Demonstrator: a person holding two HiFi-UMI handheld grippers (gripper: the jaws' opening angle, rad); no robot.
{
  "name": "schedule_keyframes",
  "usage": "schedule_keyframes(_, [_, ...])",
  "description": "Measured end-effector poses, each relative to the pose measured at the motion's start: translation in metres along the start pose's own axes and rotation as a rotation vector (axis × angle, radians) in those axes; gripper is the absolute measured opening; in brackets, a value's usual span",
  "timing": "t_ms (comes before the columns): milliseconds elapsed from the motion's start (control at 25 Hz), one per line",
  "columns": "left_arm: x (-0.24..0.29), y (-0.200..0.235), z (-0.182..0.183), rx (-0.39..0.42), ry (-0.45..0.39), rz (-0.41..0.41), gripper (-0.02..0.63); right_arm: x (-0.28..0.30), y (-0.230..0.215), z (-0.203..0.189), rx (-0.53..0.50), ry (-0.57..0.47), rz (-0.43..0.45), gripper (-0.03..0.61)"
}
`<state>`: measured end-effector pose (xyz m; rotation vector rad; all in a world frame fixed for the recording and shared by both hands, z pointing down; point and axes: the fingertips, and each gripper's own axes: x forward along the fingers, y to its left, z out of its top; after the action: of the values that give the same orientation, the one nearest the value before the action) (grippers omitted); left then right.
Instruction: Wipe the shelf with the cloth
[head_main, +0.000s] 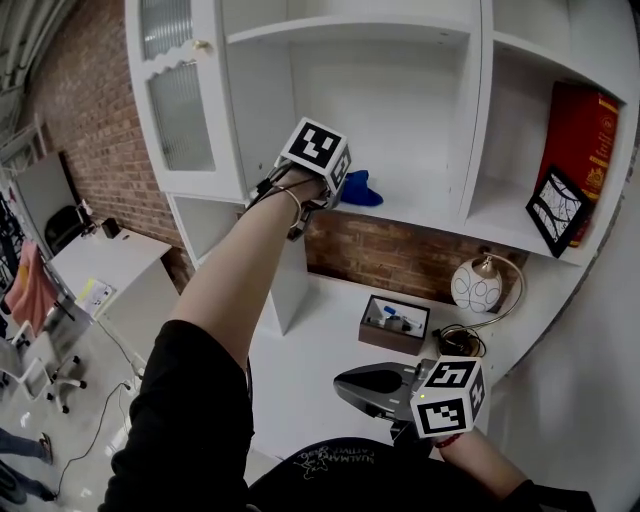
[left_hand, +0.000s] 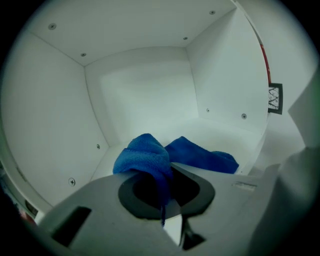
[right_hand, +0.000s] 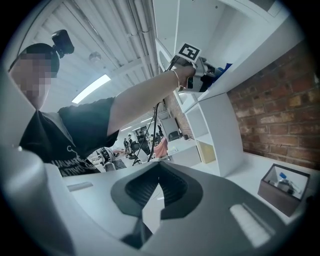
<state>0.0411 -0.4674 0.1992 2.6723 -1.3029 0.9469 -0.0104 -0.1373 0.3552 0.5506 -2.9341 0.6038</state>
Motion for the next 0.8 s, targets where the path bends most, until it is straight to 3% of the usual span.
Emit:
schedule_keyframes(240, [0.009,-0.038,0.016,0.074,0.026,-0.009,0.021,-0.012,0.0,0.006,-0.025,-0.031,-0.01,0.009])
schedule_keyframes(800, [0.02,-0.112,0.042,0.15,0.022,-0.073,0.02,-0.042,0.0,0.008,-0.014,-0.105,-0.039,0.009])
